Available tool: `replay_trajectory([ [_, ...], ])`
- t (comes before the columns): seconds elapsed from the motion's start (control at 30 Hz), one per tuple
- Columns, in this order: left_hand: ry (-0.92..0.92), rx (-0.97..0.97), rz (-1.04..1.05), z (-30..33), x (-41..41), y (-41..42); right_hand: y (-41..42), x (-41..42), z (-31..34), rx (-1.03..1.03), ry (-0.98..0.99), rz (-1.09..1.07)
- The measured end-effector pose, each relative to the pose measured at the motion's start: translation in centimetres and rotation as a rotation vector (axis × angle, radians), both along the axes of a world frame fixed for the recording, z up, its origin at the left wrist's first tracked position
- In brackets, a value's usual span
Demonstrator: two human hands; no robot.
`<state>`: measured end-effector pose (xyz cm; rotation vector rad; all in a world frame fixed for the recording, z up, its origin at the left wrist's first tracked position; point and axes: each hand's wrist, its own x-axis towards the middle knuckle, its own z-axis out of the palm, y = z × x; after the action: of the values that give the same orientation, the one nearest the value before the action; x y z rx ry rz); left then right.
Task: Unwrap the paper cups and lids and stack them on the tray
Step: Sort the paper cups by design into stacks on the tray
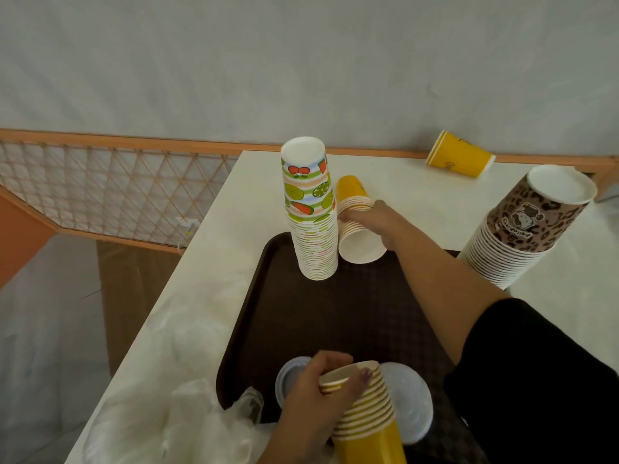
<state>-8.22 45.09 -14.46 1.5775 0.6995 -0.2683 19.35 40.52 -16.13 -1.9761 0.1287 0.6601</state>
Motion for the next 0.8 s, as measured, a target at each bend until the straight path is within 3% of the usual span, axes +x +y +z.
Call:
replay_trajectory([
  [0.13, 0.0, 0.038, -0.022, -0.6, 0.1, 0.5, -1.2, -1.0, -1.9, 0.165, -0.077, -0.093],
  [0.33, 0.006, 0.052, -0.069, -0.6, 0.6, 1.0, -3.9, -5.2, -3.4, 0.286, -0.294, -0.005],
  [0.47, -0.006, 0.042, -0.086, -0.6, 0.6, 0.6, -5.6, -7.0, -4.0, 0.296, -0.404, 0.01],
  [0.8, -0.04, 0.151, -0.115, -0.5, 0.7, -0.8, -7.1, -9.7, -3.9, 0.182, -0.464, 0.09],
])
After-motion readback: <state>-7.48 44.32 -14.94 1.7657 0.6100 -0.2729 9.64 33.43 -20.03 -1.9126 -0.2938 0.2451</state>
